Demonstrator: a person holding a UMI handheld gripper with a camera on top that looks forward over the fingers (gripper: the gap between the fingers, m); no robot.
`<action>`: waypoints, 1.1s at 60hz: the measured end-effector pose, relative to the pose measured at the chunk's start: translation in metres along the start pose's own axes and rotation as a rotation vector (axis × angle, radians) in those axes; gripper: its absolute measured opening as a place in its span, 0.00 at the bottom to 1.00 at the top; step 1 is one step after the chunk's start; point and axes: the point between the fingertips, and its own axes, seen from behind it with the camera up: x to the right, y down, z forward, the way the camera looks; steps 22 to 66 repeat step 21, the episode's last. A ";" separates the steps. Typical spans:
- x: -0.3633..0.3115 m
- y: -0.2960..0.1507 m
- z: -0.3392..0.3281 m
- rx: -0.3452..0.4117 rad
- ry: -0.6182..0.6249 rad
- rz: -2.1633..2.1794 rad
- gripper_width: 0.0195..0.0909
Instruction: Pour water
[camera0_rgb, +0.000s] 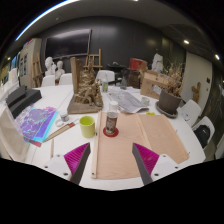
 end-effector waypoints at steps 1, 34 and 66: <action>0.000 0.000 -0.003 0.001 0.004 -0.003 0.93; 0.016 0.006 -0.027 0.019 0.050 -0.011 0.93; 0.016 0.006 -0.027 0.019 0.050 -0.011 0.93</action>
